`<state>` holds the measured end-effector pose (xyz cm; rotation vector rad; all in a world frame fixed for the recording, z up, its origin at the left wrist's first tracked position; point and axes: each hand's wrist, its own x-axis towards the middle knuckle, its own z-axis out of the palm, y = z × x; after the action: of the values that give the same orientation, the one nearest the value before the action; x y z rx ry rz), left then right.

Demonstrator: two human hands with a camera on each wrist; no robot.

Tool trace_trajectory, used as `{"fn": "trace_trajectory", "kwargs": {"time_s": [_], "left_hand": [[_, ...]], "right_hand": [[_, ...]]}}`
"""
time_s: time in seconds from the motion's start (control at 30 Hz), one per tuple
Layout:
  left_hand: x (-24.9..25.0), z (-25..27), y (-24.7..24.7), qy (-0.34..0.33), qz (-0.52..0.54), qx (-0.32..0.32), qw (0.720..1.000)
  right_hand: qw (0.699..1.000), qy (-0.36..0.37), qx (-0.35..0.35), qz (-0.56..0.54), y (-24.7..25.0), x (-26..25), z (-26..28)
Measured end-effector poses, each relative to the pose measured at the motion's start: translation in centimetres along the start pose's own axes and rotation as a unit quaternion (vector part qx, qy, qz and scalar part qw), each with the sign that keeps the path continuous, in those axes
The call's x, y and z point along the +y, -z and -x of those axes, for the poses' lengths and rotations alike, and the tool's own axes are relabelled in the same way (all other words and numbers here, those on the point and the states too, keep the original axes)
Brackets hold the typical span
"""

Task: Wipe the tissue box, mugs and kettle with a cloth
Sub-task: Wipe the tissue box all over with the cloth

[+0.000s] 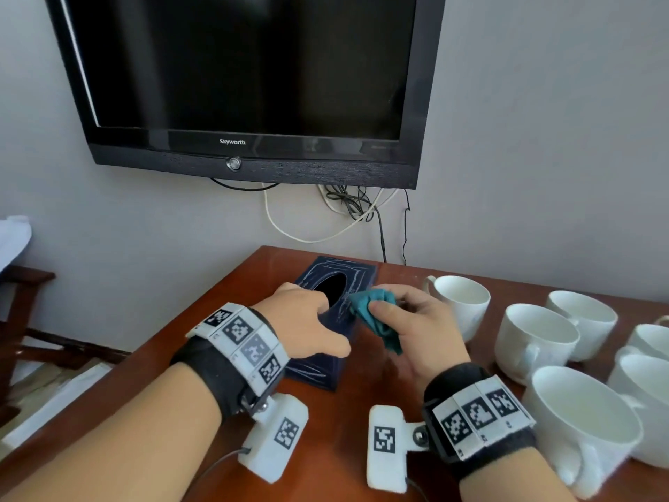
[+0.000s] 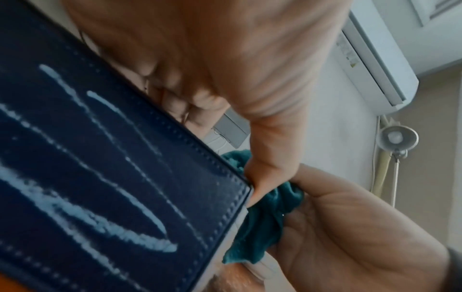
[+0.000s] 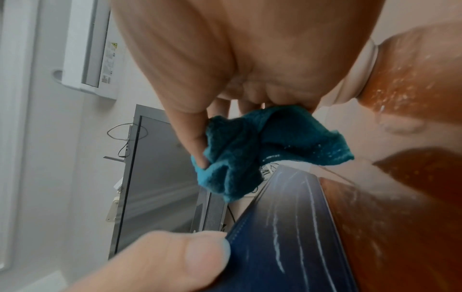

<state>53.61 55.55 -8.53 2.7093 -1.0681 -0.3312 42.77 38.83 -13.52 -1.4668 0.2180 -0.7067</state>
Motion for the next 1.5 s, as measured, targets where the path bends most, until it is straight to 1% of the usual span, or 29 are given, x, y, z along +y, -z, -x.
{"fn": "trace_trajectory", "kwargs": {"time_s": [0.17, 0.23, 0.3, 0.37, 0.43, 0.53, 0.63, 0.67, 0.73, 0.9, 0.97, 1.0, 1.07, 1.17, 1.23, 1.3, 1.37, 1.43, 1.47, 1.5], "left_hand": [[-1.0, -0.3, 0.0, -0.074, 0.057, 0.034, 0.995], [-1.1, -0.3, 0.1, -0.086, 0.075, 0.027, 0.993], [-1.4, -0.6, 0.2, -0.095, 0.077, 0.024, 0.992], [-1.5, -0.7, 0.1, -0.095, 0.069, 0.014, 0.993], [-1.7, -0.9, -0.1, -0.102, 0.063, 0.021, 0.993], [-2.2, -1.2, -0.3, -0.131, 0.069, 0.026, 0.989], [-2.9, -1.4, -0.3, -0.159, 0.074, 0.021, 0.984], [-3.0, -1.5, -0.3, -0.166, 0.076, 0.025, 0.983], [-3.0, -1.7, -0.5, -0.167, 0.085, 0.037, 0.982], [-2.6, -1.4, -0.9, -0.140, 0.120, 0.063, 0.981], [-2.7, -1.3, -1.0, -0.149, 0.143, 0.073, 0.976], [-2.8, -1.2, -1.0, -0.154, 0.145, 0.075, 0.974], [-2.9, -1.1, -1.1, -0.157, 0.138, 0.072, 0.975], [-3.2, -1.0, -1.0, -0.164, 0.141, 0.060, 0.974], [-3.3, -1.0, -1.0, -0.167, 0.145, 0.055, 0.974], [-3.4, -1.1, -1.0, -0.166, 0.145, 0.054, 0.974], [-3.3, -1.2, -1.0, -0.166, 0.149, 0.059, 0.973], [-3.5, -1.3, -1.0, -0.165, 0.145, 0.065, 0.973], [-3.6, -1.3, -1.1, -0.164, 0.142, 0.065, 0.974], [-3.7, -1.3, -1.1, -0.164, 0.141, 0.064, 0.974]], "right_hand": [[0.992, 0.033, -0.100, 0.066, -1.1, -0.2, 0.6], [0.980, 0.060, -0.126, 0.142, -1.6, -0.2, 0.8], [0.965, 0.078, -0.135, 0.212, -1.8, -0.3, 0.8], [0.956, 0.084, -0.129, 0.248, -1.8, -0.5, 0.5], [0.952, 0.088, -0.108, 0.273, -1.6, -0.6, 0.0], [0.944, 0.087, -0.055, 0.312, -1.3, -0.2, -1.0], [0.928, 0.079, -0.012, 0.364, -0.9, 0.2, -1.7], [0.925, 0.082, -0.014, 0.370, -0.9, 0.1, -1.8], [0.922, 0.095, -0.043, 0.374, -1.1, -0.2, -1.5], [0.915, 0.108, -0.123, 0.369, -1.6, -0.6, -0.8], [0.914, 0.112, -0.139, 0.364, -1.8, -0.8, -0.7], [0.915, 0.115, -0.134, 0.363, -1.7, -0.9, -0.7], [0.916, 0.118, -0.090, 0.372, -1.3, -0.6, -1.0], [0.914, 0.087, 0.002, 0.397, 0.1, -0.1, -1.8], [0.910, 0.081, 0.025, 0.407, 0.5, -0.1, -2.0], [0.911, 0.086, 0.003, 0.404, 0.1, -0.4, -1.7], [0.908, 0.098, -0.058, 0.403, -0.9, -0.6, -1.1], [0.893, 0.111, -0.112, 0.421, -1.9, -0.6, -0.6], [0.887, 0.114, -0.117, 0.433, -2.1, -0.5, -0.6], [0.886, 0.115, -0.105, 0.437, -2.0, -0.4, -0.8]]}}
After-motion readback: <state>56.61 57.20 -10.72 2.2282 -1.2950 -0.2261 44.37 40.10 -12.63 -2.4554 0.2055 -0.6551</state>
